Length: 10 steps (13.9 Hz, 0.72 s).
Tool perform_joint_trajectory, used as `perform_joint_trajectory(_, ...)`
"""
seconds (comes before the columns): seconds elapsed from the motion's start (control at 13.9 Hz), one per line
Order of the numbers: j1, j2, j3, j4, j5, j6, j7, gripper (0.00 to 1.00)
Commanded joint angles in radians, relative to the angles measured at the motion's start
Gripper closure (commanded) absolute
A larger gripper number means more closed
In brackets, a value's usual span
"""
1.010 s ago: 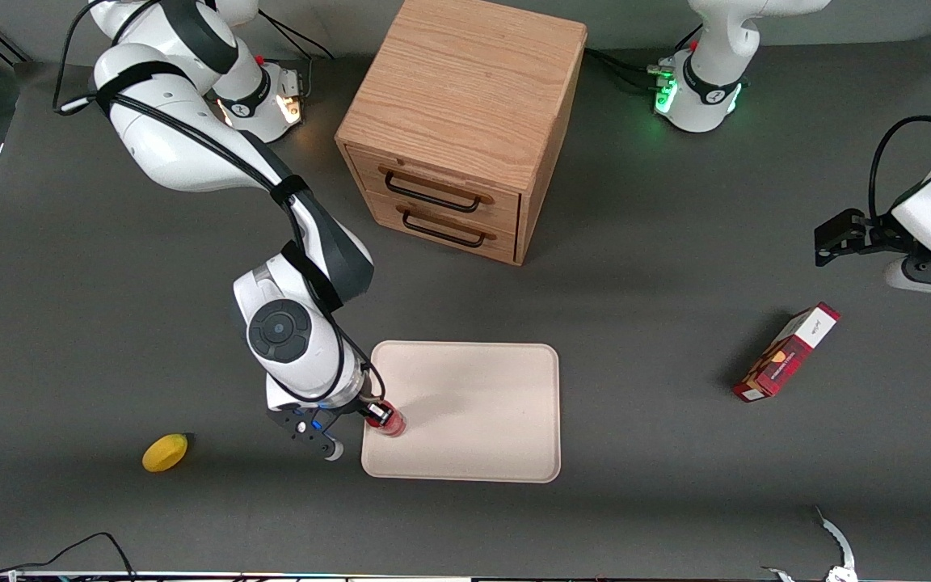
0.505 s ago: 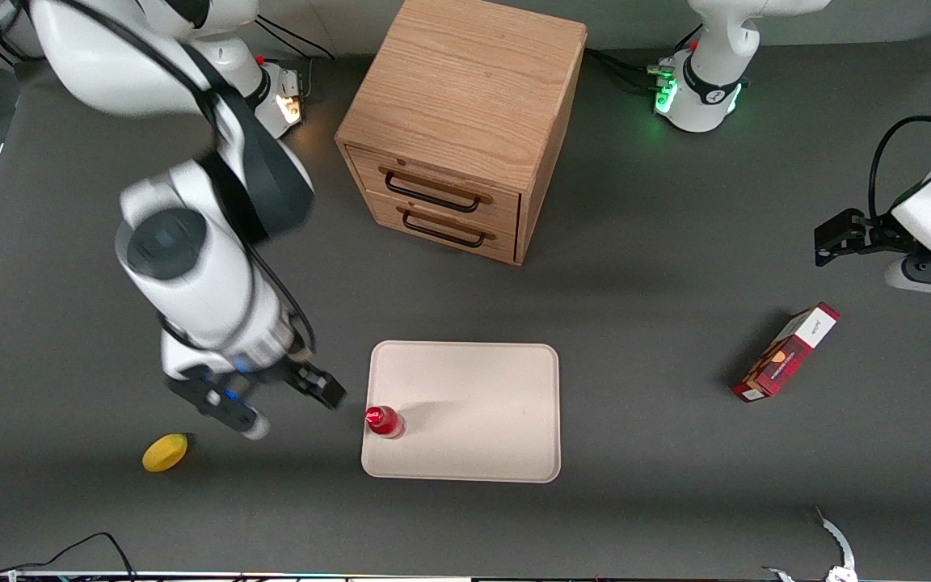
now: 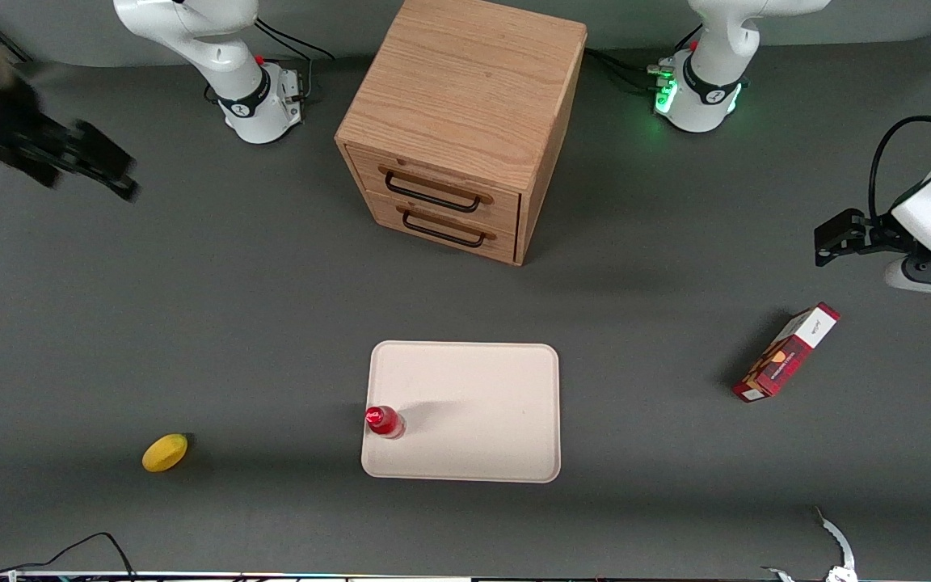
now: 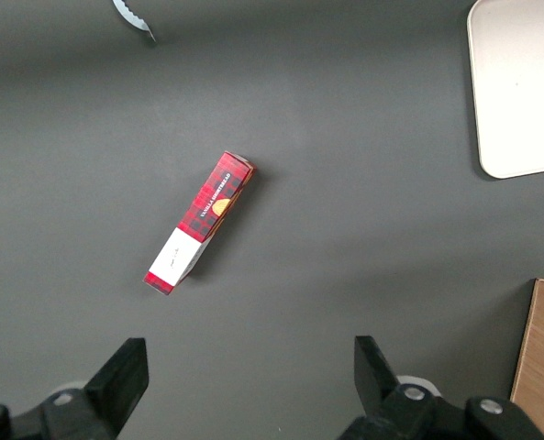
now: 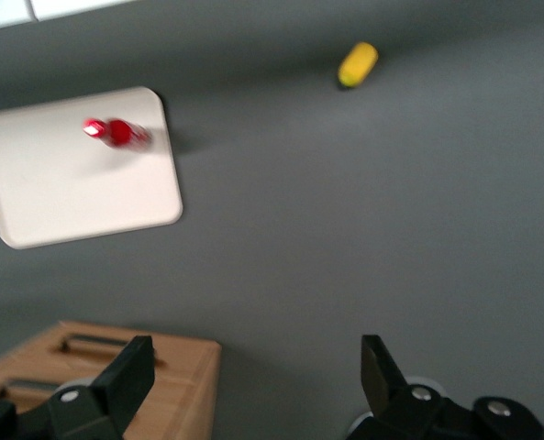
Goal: Place coke bottle on tray
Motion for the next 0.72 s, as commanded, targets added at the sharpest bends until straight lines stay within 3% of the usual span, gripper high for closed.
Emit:
perform_joint_trajectory(0.0,0.002,-0.147,-0.092,-0.305,0.041,0.097,-0.107,0.00)
perform_joint_trajectory(0.22,0.005,-0.281,-0.146,-0.579,0.103,0.285,-0.135,0.00)
perform_joint_trajectory(0.65,0.007,-0.277,-0.150,-0.555,0.104,0.282,-0.116,0.00)
